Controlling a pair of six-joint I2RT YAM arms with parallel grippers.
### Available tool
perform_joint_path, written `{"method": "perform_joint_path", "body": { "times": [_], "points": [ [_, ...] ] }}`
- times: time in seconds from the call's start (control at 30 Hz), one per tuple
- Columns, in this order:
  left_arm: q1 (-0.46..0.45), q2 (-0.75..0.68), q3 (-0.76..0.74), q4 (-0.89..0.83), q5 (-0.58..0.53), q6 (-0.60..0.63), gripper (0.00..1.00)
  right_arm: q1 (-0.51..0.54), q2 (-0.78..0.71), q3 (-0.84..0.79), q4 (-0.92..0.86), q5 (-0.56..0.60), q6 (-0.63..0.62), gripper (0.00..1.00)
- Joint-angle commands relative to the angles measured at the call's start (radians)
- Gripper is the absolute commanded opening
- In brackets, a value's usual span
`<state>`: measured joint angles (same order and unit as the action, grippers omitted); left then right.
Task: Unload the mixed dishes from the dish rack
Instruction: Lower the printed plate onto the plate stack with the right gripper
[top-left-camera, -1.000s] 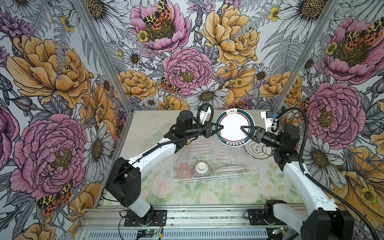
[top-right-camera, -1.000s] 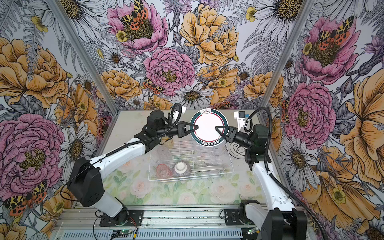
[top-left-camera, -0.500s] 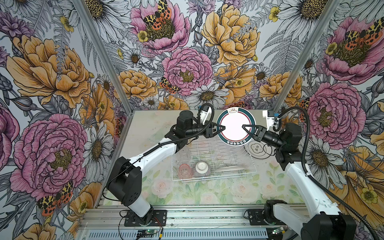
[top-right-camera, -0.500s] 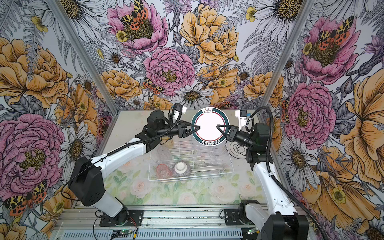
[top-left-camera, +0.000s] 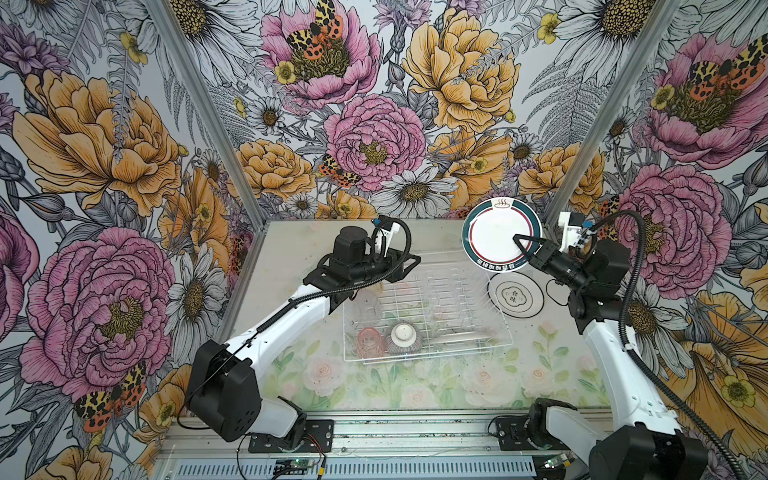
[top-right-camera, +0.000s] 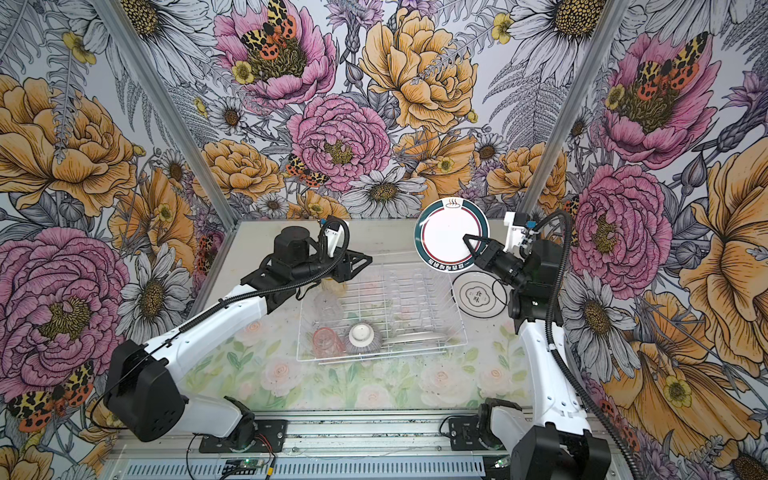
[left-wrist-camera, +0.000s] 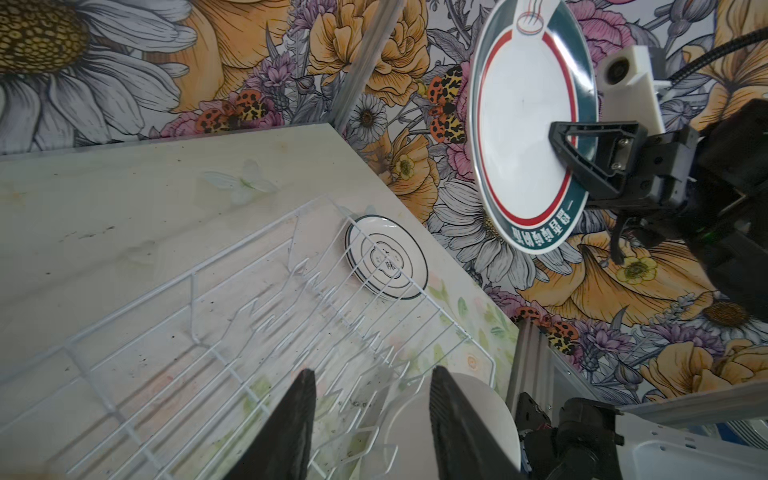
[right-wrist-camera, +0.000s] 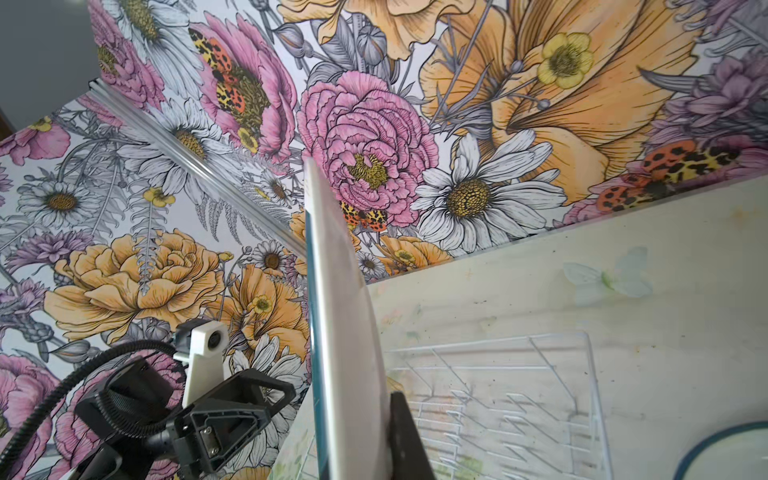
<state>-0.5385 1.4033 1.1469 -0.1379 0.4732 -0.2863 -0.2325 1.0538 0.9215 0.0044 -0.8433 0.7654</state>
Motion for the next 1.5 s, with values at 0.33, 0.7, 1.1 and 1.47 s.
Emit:
{"method": "perform_joint_path", "body": {
  "times": [0.33,0.7,1.1,1.47],
  "points": [
    [0.005,-0.172,-0.087,-0.262,-0.352,0.184,0.47,-0.185,0.044,-0.124,-0.042,0.180,-0.018,0.00],
    [-0.023,-0.138,-0.074,-0.284,-0.380,0.218,0.47,-0.240,0.149,-0.195,-0.144,0.357,-0.112,0.00],
    [-0.110,-0.071,-0.009,-0.348,-0.472,0.276,0.47,-0.239,0.331,-0.199,-0.139,0.334,-0.156,0.00],
    [-0.121,-0.047,0.012,-0.349,-0.468,0.280,0.47,-0.240,0.411,-0.206,-0.139,0.300,-0.181,0.01]
  ]
}}
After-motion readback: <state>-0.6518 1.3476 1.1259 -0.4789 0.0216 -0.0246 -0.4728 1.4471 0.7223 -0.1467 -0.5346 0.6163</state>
